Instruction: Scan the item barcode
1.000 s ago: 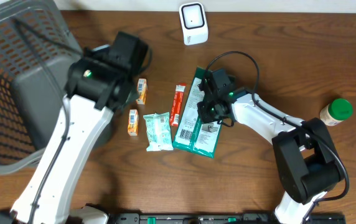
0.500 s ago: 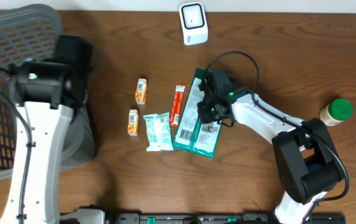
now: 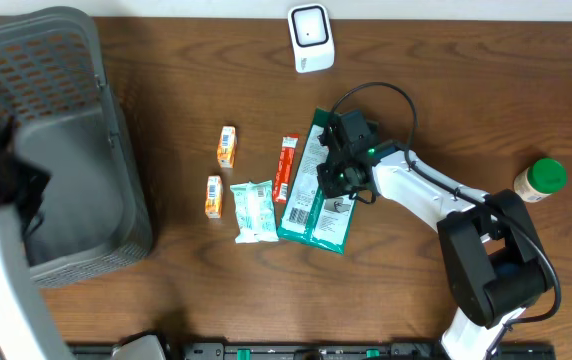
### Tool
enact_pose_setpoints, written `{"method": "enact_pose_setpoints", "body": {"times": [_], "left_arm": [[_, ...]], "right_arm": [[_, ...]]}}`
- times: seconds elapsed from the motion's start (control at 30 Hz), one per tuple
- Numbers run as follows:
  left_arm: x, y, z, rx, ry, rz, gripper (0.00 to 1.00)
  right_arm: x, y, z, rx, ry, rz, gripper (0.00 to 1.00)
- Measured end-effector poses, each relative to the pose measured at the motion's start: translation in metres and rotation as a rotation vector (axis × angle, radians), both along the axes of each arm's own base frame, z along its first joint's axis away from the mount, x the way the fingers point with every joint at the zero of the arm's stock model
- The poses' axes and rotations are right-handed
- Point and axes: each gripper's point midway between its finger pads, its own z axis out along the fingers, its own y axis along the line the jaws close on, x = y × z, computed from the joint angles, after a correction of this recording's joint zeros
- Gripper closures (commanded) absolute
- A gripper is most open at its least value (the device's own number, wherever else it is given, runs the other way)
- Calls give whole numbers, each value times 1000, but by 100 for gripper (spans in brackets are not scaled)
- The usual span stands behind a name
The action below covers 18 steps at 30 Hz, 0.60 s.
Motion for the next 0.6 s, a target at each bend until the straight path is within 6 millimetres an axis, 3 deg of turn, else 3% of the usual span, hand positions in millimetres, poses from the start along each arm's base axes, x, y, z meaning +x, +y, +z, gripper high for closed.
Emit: {"method": "enact_pose_setpoints", "body": {"times": [0.2, 0.27, 0.3, 0.33, 0.37, 0.5, 0.6], "left_arm": [[-62, 4, 36, 25, -231, 233, 91], [-82, -1, 40, 44, -281, 287, 78], [-86, -3, 40, 46, -291, 297, 62], [-98, -8, 39, 54, -315, 320, 48], [-103, -12, 36, 54, -322, 331, 44], [-113, -19, 12, 20, -293, 366, 43], [-108, -15, -9, -12, -258, 395, 43]], "right_arm": [[0, 0, 0, 0, -1, 0, 93], [0, 0, 0, 0, -1, 0, 93], [0, 0, 0, 0, -1, 0, 93], [0, 0, 0, 0, -1, 0, 92], [0, 0, 0, 0, -1, 0, 93], [0, 0, 0, 0, -1, 0, 93], [0, 0, 0, 0, -1, 0, 93]]}}
